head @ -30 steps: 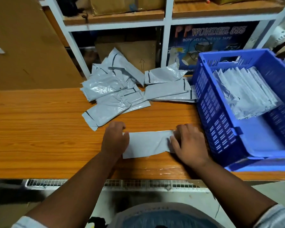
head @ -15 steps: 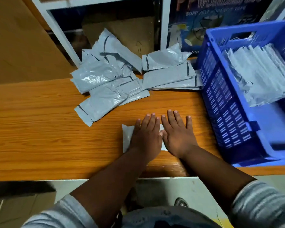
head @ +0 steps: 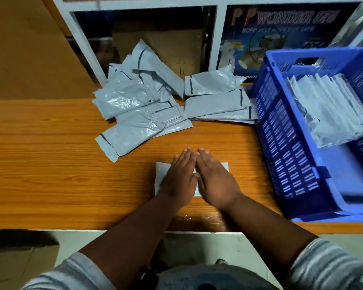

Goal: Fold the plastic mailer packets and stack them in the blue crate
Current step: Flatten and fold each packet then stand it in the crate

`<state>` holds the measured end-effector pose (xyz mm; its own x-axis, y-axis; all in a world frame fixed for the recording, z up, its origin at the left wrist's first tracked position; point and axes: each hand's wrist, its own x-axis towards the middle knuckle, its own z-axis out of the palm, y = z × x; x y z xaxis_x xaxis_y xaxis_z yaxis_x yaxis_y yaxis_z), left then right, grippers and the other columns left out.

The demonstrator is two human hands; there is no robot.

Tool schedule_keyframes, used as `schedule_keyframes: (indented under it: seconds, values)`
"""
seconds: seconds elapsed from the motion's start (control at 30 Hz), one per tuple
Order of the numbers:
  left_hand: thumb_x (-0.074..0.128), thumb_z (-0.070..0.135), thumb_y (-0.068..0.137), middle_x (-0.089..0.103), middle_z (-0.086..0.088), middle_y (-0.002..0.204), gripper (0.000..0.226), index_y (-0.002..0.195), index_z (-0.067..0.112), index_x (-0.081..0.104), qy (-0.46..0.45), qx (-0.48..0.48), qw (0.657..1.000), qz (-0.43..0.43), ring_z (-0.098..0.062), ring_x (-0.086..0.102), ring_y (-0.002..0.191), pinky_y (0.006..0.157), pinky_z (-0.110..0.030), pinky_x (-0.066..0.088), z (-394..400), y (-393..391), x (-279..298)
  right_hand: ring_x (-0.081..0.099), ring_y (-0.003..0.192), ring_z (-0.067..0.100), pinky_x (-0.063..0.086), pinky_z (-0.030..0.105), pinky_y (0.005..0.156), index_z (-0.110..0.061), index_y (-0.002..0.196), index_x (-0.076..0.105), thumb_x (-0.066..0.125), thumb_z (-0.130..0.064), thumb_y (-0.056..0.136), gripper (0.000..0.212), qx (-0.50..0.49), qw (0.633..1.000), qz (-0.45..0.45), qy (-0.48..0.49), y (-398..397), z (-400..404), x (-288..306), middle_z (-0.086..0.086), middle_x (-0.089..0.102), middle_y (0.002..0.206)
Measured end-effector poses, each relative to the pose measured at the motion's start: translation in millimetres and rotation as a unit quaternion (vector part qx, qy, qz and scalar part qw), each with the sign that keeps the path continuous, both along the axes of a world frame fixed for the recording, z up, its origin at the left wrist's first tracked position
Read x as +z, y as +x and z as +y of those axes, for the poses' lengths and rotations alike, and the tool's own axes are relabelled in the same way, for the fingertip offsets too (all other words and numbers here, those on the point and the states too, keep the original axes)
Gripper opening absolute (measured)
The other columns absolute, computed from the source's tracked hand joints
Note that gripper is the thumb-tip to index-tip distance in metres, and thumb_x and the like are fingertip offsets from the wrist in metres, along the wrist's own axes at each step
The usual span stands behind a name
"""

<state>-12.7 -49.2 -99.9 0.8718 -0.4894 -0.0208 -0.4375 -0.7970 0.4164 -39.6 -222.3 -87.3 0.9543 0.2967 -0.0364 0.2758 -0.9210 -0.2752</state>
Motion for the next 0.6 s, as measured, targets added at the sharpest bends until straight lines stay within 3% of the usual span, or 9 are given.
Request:
schedule_keyframes:
  seconds: [0.1,0.23,0.33,0.6]
  values:
    - [0.042,0.022,0.107,0.020,-0.013,0.177,0.066,0.168,0.007,0.024,0.064,-0.037,0.996,-0.041,-0.026,0.010,0.166,0.135,-0.048,0.009,7,-10,7,0.004,0.166,0.024,0.016,0.052,0.131,-0.021,0.172,0.009,0.020,-0.049,0.111,0.068,-0.004,0.998,-0.001,-0.056,-10,6,-9,0.006,0.007,0.180]
    - [0.026,0.046,0.108,0.021,-0.017,0.176,0.071,0.168,0.006,0.024,0.195,-0.031,0.976,-0.094,-0.033,0.016,0.164,0.133,-0.053,0.013,24,-21,6,0.004,0.166,0.028,0.012,0.055,0.132,-0.016,0.171,0.017,0.019,-0.054,0.110,0.071,-0.011,0.997,0.007,-0.078,-6,6,-9,0.010,0.007,0.179]
    - [0.016,0.051,0.106,0.016,-0.017,0.177,0.076,0.169,0.007,0.022,0.198,-0.049,0.974,-0.100,-0.033,0.012,0.165,0.132,-0.054,0.014,31,-21,3,0.003,0.166,0.029,0.011,0.055,0.132,-0.016,0.171,0.017,0.019,-0.053,0.111,0.071,-0.012,0.997,0.003,-0.083,-8,8,-13,0.010,0.007,0.179]
    - [0.018,0.052,0.108,0.013,-0.014,0.178,0.074,0.170,0.010,0.020,0.204,-0.053,0.973,-0.095,-0.030,0.009,0.166,0.133,-0.054,0.011,35,-15,-5,-0.002,0.166,0.027,0.010,0.054,0.133,-0.018,0.172,0.011,0.015,-0.054,0.112,0.070,-0.003,0.996,0.015,-0.085,-7,6,-7,0.006,0.001,0.180]
